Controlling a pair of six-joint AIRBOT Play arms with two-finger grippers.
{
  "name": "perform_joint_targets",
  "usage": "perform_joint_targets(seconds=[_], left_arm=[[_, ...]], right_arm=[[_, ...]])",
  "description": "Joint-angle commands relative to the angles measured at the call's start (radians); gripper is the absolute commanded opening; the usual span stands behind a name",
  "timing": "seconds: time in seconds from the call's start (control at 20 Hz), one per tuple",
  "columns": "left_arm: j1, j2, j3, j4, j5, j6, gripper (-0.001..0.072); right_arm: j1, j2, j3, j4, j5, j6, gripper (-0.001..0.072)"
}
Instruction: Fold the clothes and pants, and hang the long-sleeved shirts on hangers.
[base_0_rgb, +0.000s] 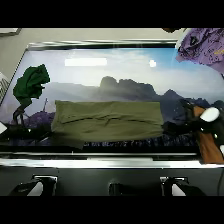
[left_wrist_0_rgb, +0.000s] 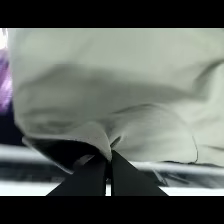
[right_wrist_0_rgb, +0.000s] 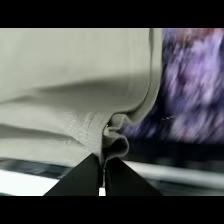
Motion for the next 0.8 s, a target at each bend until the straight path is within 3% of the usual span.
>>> perform_joint_targets(seconds=[0.0, 0.4, 0.75], left_arm=[[-0.001, -0.160, 0.093, -0.052, 0.083, 0.067, 0.0015], [-0.001, -0.463, 0.349, -0.052, 0.092, 0.101, 0.0015], [-0.005, -0.639, 0.505, -0.053, 0.092, 0.135, 0.0016]], right_arm=[[0.123, -0.140, 0.143, -0.161, -0.063, 0.072, 0.0024], [0.123, -0.426, 0.488, -0.218, -0.044, 0.085, 0.0025], [0.123, -0.580, 0.640, -0.183, -0.062, 0.085, 0.0025]])
